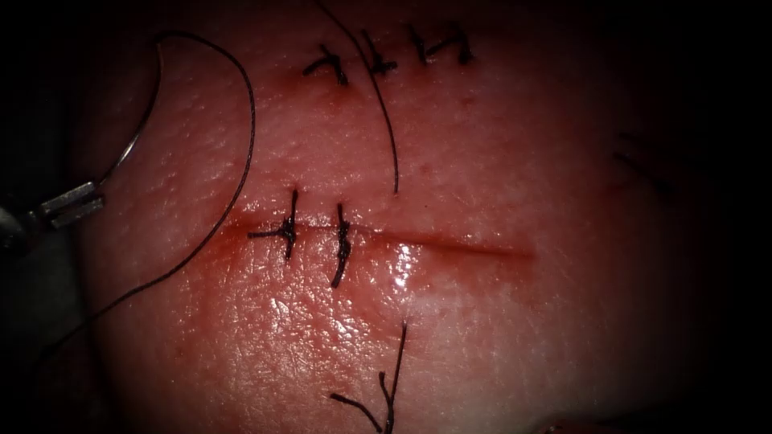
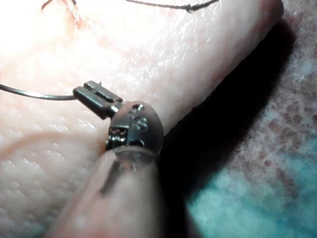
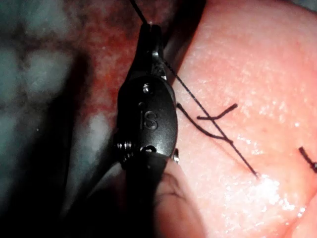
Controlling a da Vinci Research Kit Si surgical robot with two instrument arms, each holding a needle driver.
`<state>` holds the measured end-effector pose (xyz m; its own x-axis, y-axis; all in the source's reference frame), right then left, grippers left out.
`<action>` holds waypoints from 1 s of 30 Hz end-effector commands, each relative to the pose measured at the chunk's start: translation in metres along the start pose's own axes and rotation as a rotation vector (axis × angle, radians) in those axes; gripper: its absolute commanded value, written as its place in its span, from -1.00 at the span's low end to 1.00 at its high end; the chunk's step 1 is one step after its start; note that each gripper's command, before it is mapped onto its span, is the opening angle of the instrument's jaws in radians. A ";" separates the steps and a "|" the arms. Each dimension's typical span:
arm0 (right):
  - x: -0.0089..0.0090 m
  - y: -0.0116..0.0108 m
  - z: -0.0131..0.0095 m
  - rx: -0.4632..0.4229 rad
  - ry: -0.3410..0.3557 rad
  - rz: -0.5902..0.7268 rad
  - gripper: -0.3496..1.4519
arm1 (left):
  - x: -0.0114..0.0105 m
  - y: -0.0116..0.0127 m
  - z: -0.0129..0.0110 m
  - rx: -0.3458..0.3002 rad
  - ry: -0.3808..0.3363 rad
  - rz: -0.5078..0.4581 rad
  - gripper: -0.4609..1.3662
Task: Wound Closure
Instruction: Pull suture through incision until only a short tail is left
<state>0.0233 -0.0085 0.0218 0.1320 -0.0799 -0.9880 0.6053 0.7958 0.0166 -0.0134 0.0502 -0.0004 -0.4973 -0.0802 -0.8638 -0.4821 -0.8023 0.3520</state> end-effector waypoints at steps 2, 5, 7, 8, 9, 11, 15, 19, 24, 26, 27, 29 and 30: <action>0.0000 -0.0002 0.0003 0.019 0.006 0.008 -1.00 | 0.0000 0.0000 0.0000 -0.007 0.000 0.000 -0.88; -0.0002 -0.0007 0.0006 0.057 0.012 0.065 -1.00 | 0.0000 0.0001 0.0000 -0.007 0.000 0.000 -0.88; -0.0003 -0.0008 0.0004 0.057 0.009 0.104 -0.79 | 0.0000 0.0000 0.0000 -0.007 0.000 0.000 -0.88; -0.0005 -0.0007 -0.0002 0.023 -0.006 0.114 0.04 | 0.0000 0.0000 0.0000 -0.007 0.001 0.000 -0.88; -0.0005 -0.0007 -0.0006 -0.005 -0.012 0.116 0.32 | 0.0000 0.0000 0.0000 -0.007 0.001 0.000 -0.88; -0.0006 -0.0004 -0.0025 -0.113 -0.024 0.140 0.75 | -0.0001 0.0000 -0.0001 -0.008 0.002 0.001 -0.88; -0.0007 -0.0004 -0.0071 -0.243 -0.059 0.184 0.86 | -0.0002 -0.0001 -0.0002 -0.011 0.005 0.001 -0.88; -0.0005 -0.0012 -0.0111 -0.326 -0.063 0.192 0.86 | -0.0003 0.0000 -0.0001 -0.011 0.006 0.001 -0.88; 0.0003 -0.0023 -0.0156 -0.384 -0.053 0.198 0.84 | -0.0002 0.0000 0.0001 -0.010 0.005 0.000 -0.88; 0.0007 -0.0026 -0.0177 -0.405 -0.037 0.195 0.78 | -0.0002 0.0000 0.0001 -0.010 0.004 0.000 -0.88; 0.0008 -0.0027 -0.0184 -0.419 -0.032 0.193 0.74 | -0.0002 0.0001 0.0001 -0.009 0.004 0.000 -0.88; 0.0010 -0.0026 -0.0200 -0.445 -0.033 0.180 0.57 | -0.0001 0.0002 0.0002 -0.008 0.004 0.001 -0.88; 0.0009 -0.0026 -0.0204 -0.451 -0.035 0.180 0.52 | -0.0001 0.0002 0.0002 -0.008 0.004 0.001 -0.88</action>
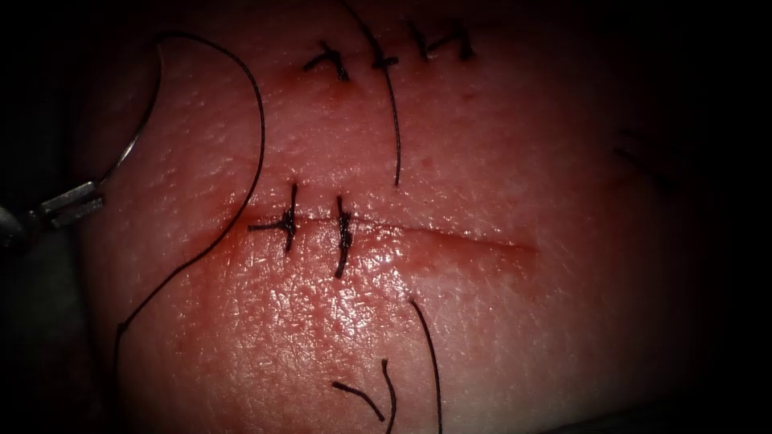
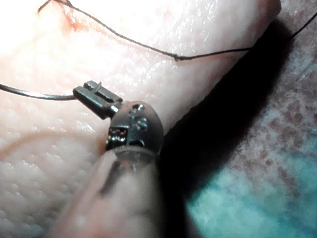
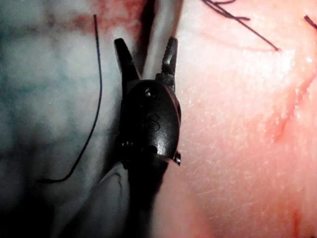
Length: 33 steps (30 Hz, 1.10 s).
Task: Wound Closure
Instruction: Pull suture through incision until only a short tail is left
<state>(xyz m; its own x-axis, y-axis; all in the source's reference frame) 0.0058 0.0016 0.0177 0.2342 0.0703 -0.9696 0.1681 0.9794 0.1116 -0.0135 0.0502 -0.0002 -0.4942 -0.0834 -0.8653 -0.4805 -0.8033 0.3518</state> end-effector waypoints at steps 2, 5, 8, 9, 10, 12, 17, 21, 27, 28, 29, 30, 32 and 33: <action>-0.0001 0.0009 -0.0008 -0.024 -0.008 -0.001 0.48 | 0.0000 0.0002 0.0000 -0.005 0.000 0.002 -0.88; -0.0010 0.0026 -0.0015 -0.078 -0.018 -0.002 0.48 | 0.0000 0.0004 0.0001 -0.008 -0.004 -0.002 -0.88; -0.0024 0.0046 -0.0013 -0.123 -0.047 -0.014 0.45 | 0.0002 0.0006 0.0002 -0.006 -0.004 -0.001 -0.88; -0.0028 0.0051 -0.0011 -0.132 -0.050 -0.016 0.45 | 0.0002 0.0007 0.0002 -0.007 -0.001 -0.001 -0.88; -0.0033 0.0057 -0.0009 -0.140 -0.045 -0.018 0.45 | 0.0002 0.0007 0.0002 -0.007 -0.001 -0.001 -0.88; -0.0044 0.0071 -0.0003 -0.170 -0.032 -0.017 0.42 | 0.0003 0.0008 0.0003 -0.008 -0.001 -0.007 -0.88; -0.0063 0.0096 0.0011 -0.204 -0.033 -0.023 0.43 | 0.0004 0.0007 0.0001 -0.009 0.000 -0.007 -0.88; -0.0082 0.0111 0.0026 -0.209 -0.024 -0.032 0.45 | 0.0005 0.0007 -0.0001 -0.009 0.001 -0.006 -0.88; -0.0098 0.0122 0.0045 -0.195 -0.009 -0.049 0.37 | 0.0006 0.0008 0.0000 -0.011 -0.001 -0.006 -0.88; -0.0099 0.0123 0.0047 -0.196 -0.009 -0.051 0.38 | 0.0006 0.0008 0.0001 -0.010 -0.001 -0.006 -0.88; -0.0102 0.0126 0.0053 -0.193 -0.017 -0.053 0.41 | 0.0006 0.0009 0.0001 -0.012 0.001 -0.006 -0.88; -0.0103 0.0127 0.0056 -0.191 -0.019 -0.054 0.41 | 0.0007 0.0009 0.0002 -0.015 0.000 -0.006 -0.88; -0.0106 0.0129 0.0063 -0.183 -0.030 -0.057 0.41 | 0.0007 0.0009 0.0002 -0.015 0.001 -0.006 -0.88; -0.0109 0.0130 0.0070 -0.170 -0.048 -0.059 0.41 | 0.0007 0.0010 0.0002 -0.016 0.002 -0.006 -0.88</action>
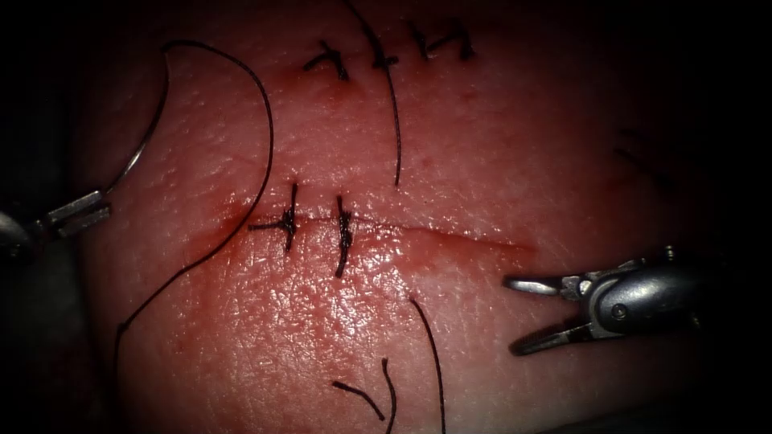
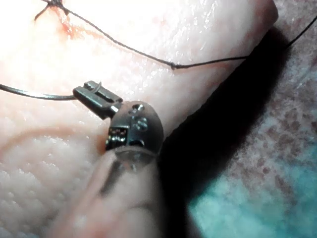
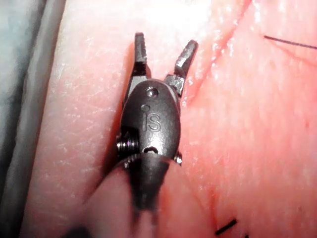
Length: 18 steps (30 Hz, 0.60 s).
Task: Wound Closure
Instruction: Pull suture through incision until only a short tail is left
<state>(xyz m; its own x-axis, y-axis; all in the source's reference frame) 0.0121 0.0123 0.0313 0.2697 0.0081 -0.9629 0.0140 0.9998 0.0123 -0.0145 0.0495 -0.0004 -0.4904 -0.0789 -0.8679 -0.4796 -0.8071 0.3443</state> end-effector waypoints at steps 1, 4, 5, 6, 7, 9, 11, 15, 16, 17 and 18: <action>0.0000 -0.0001 0.0003 0.014 -0.010 -0.002 0.41 | 0.0000 0.0000 0.0000 -0.010 0.001 0.000 -0.88; -0.0002 -0.0002 0.0014 0.029 -0.026 -0.010 0.41 | 0.0000 0.0000 0.0000 -0.010 0.001 0.000 -0.88; -0.0003 -0.0003 0.0018 0.036 -0.027 -0.014 0.41 | 0.0000 0.0001 -0.0001 -0.010 0.002 0.001 -0.88; -0.0003 -0.0005 0.0022 0.042 -0.022 -0.020 0.41 | -0.0001 0.0001 -0.0001 -0.010 0.002 0.002 -0.88; -0.0003 -0.0006 0.0026 0.046 -0.018 -0.024 0.40 | -0.0001 0.0002 -0.0002 -0.010 0.003 0.002 -0.88; -0.0003 -0.0009 0.0033 0.053 -0.011 -0.037 0.38 | -0.0002 0.0002 -0.0002 -0.010 0.003 0.003 -0.88; -0.0003 -0.0010 0.0039 0.057 -0.007 -0.041 0.38 | -0.0002 0.0002 -0.0002 -0.011 0.004 0.003 -0.88; -0.0001 -0.0010 0.0051 0.062 -0.005 -0.045 0.40 | -0.0003 0.0001 -0.0002 -0.011 0.004 0.002 -0.88; 0.0000 -0.0010 0.0055 0.064 -0.003 -0.046 0.41 | -0.0002 0.0001 -0.0002 -0.011 0.004 0.002 -0.88; 0.0001 -0.0010 0.0058 0.067 0.000 -0.048 0.41 | -0.0002 0.0002 -0.0002 -0.011 0.004 0.002 -0.88; 0.0001 -0.0010 0.0061 0.069 0.002 -0.049 0.41 | -0.0002 0.0002 -0.0002 -0.011 0.004 0.002 -0.88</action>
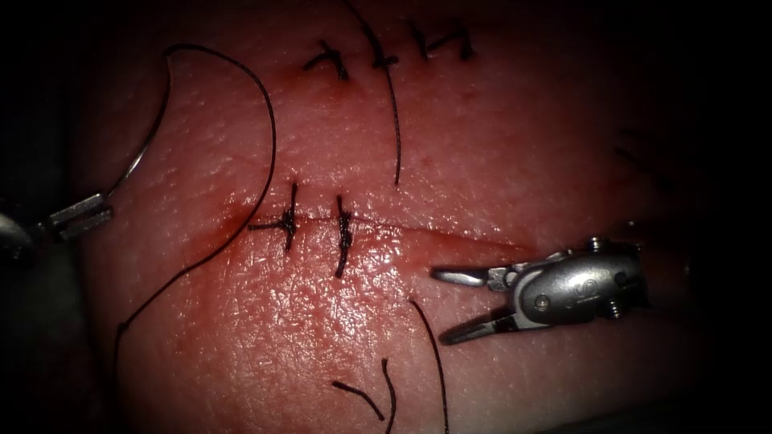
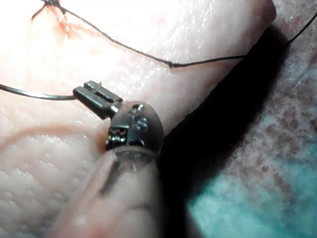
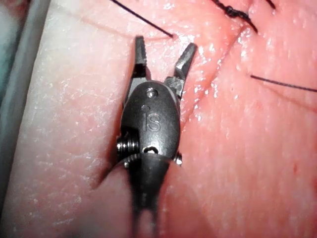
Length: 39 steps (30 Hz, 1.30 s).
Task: Wound Closure
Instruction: Pull suture through incision until only a short tail is left
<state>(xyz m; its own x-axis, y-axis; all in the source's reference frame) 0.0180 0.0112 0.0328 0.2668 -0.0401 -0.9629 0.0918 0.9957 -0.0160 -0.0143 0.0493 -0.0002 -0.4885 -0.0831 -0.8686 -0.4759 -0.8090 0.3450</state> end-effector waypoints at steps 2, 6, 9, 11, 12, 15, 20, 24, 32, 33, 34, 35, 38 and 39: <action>0.0001 0.0000 0.0004 0.005 0.005 -0.002 0.40 | 0.0000 0.0000 0.0000 -0.007 0.000 0.000 -0.88; 0.0002 0.0000 0.0012 0.003 0.004 -0.002 0.41 | 0.0000 0.0000 0.0000 -0.009 0.003 -0.006 -0.88; 0.0003 -0.0001 0.0016 0.008 0.009 -0.005 0.38 | 0.0000 0.0000 -0.0001 -0.010 0.003 -0.006 -0.88; 0.0003 -0.0002 0.0018 0.016 0.015 -0.010 0.24 | 0.0000 0.0000 -0.0001 -0.012 0.002 -0.006 -0.88; 0.0002 -0.0003 0.0018 0.022 0.020 -0.013 -0.14 | 0.0000 0.0000 -0.0001 -0.012 0.002 -0.006 -0.88; 0.0003 -0.0002 0.0017 0.062 0.009 0.020 -1.00 | 0.0000 0.0000 -0.0001 -0.013 0.002 -0.005 -0.88; 0.0005 0.0000 0.0017 0.047 -0.004 0.022 -1.00 | 0.0000 0.0000 -0.0001 -0.011 0.000 -0.006 -0.88; 0.0006 -0.0001 0.0016 0.043 -0.001 0.000 -1.00 | 0.0000 0.0000 0.0000 -0.011 -0.001 -0.006 -0.88; 0.0007 -0.0002 0.0016 0.040 0.001 -0.019 -1.00 | 0.0000 0.0000 0.0001 -0.011 -0.001 -0.006 -0.88; 0.0007 -0.0004 0.0016 0.042 0.002 -0.020 -1.00 | 0.0000 0.0000 0.0001 -0.011 -0.001 -0.006 -0.88; 0.0008 -0.0005 0.0016 0.044 0.001 -0.027 -1.00 | 0.0000 0.0000 0.0001 -0.011 -0.001 -0.006 -0.88; 0.0009 -0.0008 0.0016 0.048 0.004 -0.029 -1.00 | 0.0000 0.0000 0.0001 -0.011 -0.001 -0.006 -0.88; 0.0016 -0.0019 0.0016 0.070 0.009 -0.037 -1.00 | 0.0000 -0.0001 0.0001 -0.011 0.000 -0.007 -0.88; 0.0019 -0.0023 0.0016 0.077 0.010 -0.040 -1.00 | -0.0001 -0.0001 0.0001 -0.012 0.000 -0.007 -0.88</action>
<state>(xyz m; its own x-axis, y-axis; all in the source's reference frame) 0.0198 0.0085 0.0313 0.2511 -0.0781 -0.9648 0.1816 0.9828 -0.0323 -0.0143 0.0495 -0.0002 -0.4858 -0.0777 -0.8706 -0.4776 -0.8106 0.3389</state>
